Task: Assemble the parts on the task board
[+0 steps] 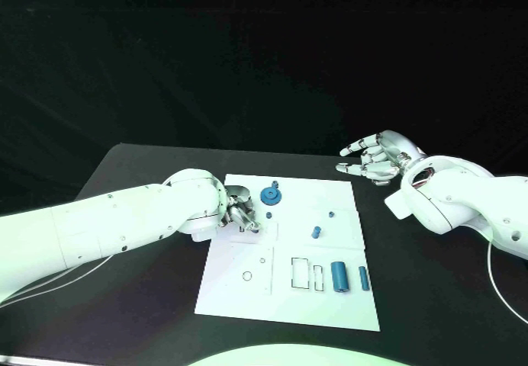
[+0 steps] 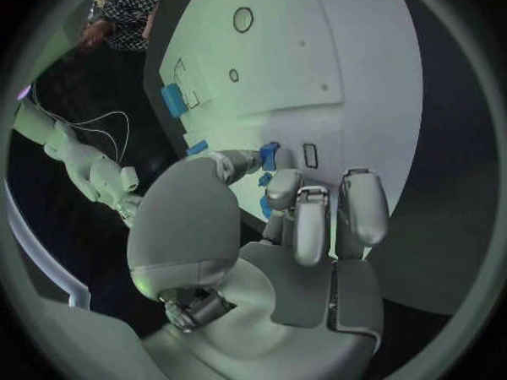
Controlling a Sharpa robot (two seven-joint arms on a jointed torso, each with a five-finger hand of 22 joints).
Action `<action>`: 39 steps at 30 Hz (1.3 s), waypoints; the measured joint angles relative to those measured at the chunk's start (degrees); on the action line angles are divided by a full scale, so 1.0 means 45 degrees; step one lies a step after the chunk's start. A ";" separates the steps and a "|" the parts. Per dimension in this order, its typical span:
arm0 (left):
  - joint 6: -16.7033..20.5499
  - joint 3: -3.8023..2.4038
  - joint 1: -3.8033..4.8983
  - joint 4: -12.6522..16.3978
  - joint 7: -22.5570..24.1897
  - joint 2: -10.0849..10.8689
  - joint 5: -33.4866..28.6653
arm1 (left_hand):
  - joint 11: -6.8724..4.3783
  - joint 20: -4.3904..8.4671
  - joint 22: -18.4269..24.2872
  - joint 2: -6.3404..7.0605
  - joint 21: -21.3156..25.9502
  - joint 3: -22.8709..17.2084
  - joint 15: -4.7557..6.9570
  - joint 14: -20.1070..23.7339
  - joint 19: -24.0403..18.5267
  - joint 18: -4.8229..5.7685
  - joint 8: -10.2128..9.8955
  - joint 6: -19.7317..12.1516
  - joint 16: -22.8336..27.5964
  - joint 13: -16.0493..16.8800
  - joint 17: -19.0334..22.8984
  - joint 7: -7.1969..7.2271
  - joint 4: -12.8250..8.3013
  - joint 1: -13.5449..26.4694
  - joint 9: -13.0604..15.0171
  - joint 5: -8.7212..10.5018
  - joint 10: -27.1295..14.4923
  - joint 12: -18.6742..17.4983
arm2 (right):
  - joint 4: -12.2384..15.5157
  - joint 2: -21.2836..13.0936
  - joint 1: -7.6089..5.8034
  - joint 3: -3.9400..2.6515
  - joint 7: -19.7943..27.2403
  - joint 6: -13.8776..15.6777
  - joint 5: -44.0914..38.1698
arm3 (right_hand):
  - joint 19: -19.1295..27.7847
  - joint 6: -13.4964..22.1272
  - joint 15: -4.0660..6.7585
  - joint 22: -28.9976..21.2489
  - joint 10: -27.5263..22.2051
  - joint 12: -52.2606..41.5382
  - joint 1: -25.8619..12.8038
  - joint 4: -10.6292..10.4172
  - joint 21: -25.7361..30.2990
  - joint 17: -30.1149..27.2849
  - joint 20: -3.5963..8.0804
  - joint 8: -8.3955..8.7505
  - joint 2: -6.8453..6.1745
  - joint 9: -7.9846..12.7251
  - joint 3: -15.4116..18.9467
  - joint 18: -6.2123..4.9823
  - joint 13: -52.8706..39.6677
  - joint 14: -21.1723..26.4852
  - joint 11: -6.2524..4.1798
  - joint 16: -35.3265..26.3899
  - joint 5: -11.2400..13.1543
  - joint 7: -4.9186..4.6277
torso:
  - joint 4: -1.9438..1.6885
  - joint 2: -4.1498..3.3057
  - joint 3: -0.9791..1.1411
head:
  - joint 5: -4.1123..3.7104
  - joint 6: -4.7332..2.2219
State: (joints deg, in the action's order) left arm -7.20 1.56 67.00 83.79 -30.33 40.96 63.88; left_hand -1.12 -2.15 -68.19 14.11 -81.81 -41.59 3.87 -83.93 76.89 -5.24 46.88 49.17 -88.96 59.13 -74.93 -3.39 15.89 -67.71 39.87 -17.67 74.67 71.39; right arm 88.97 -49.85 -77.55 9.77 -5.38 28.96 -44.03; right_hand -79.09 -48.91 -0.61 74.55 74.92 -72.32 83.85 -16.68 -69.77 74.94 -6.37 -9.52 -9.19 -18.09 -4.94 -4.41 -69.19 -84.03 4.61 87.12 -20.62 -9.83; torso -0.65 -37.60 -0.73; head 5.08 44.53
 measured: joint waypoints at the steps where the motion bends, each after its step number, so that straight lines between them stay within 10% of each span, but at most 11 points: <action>1: -0.0018 0.0000 0.0000 -0.0026 -0.0003 -0.0016 -0.0018 | 0.0012 -0.0025 -0.0015 0.0032 0.0000 0.0000 0.0000 0.0000 0.0027 -0.0001 0.0000 0.0004 0.0000 0.0027 0.0000 -0.0002 0.0000 0.0033 0.0000 0.0000 0.0077 0.0000 | -0.0001 0.0000 0.0000 0.0000 0.0000 0.0000 0.0000 | 0.0000 0.0000 0.0000 0.0000 0.0000 0.0000 0.0000 0.0000 0.0000 0.0000 0.0000 0.0000 0.0000 0.0000 0.0000 0.0000 0.0000 0.0000 0.0000 0.0000 0.0000 0.0000 | -0.0001 -0.0001 0.0000 | 0.0000 0.0000; 25: -0.0238 0.0016 -0.0005 -0.0208 -0.0109 -0.0163 -0.0343 | -0.0163 0.0114 -0.0255 -0.0203 -0.0049 0.0075 0.0142 -0.0050 0.0205 0.0001 0.0012 0.0364 -0.0051 0.0388 0.0003 0.0184 -0.0078 0.0911 0.0054 0.0003 0.0520 0.0236 | -0.0016 0.0002 0.0003 0.0000 -0.0009 0.0000 -0.0001 | 0.0000 0.0000 0.0000 0.0001 0.0001 0.0000 0.0000 0.0054 0.0000 -0.0004 0.0000 0.0000 0.0000 0.0016 -0.0053 0.0000 -0.0001 0.0000 0.0001 0.0000 0.0000 0.0000 | -0.0007 -0.0001 -0.0004 | -0.0029 0.0065; 27: -0.0237 0.0018 -0.0008 -0.0210 -0.0124 -0.0176 -0.0344 | -0.0161 0.0136 -0.0255 -0.0193 -0.0049 -0.0654 0.0142 -0.0050 0.0227 0.0000 0.0012 0.0369 -0.0051 0.0420 0.0002 0.0185 -0.0836 0.0985 0.0053 0.0111 0.0521 0.0245 | -0.0016 0.0002 0.0004 0.0000 -0.0009 0.0000 -0.0001 | 0.0000 0.0000 0.0000 0.0000 0.0001 0.0000 0.0000 0.0018 0.0000 -0.0004 0.0000 0.0000 0.0000 0.0016 -0.0089 0.0000 -0.0001 0.0000 0.0001 -0.0049 0.0000 0.0000 | -0.0007 -0.0001 -0.0004 | -0.0033 0.0065; 39: -0.0236 0.0018 0.0001 -0.0250 -0.0245 -0.0246 -0.0344 | -0.0200 0.0182 -0.0273 -0.0298 -0.0049 -0.0414 0.0187 -0.0004 0.0273 0.0001 -0.0048 0.0431 -0.0099 0.0476 0.0003 0.0224 -0.1102 0.1453 0.0079 0.0201 0.0571 0.0247 | -0.0026 0.0010 0.0005 0.0000 -0.0011 0.0000 -0.0001 | 0.0000 0.0000 0.0000 -0.0013 0.0001 0.0000 -0.0050 0.0018 0.0000 -0.0005 0.0000 0.0000 0.0050 0.0015 -0.0089 -0.0001 -0.0001 0.0000 0.0001 -0.0049 0.0000 0.0000 | -0.0001 -0.0001 -0.0005 | -0.0063 0.0077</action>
State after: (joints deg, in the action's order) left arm -8.26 1.64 67.00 82.66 -31.44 39.85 62.33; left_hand -2.02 -1.33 -69.42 12.77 -82.03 -43.45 4.71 -83.95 78.12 -5.23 46.66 51.11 -89.40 61.27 -74.92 -2.38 10.93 -61.17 40.22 -16.76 77.24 72.51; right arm 88.85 -49.81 -77.53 9.77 -5.43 28.96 -44.04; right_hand -79.09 -48.91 -0.61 74.49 74.93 -72.32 83.62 -16.60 -69.77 74.92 -6.37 -9.52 -8.97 -18.02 -5.34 -4.41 -69.20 -84.03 4.62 86.89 -20.62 -9.83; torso -0.65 -37.60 -0.75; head 4.80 44.87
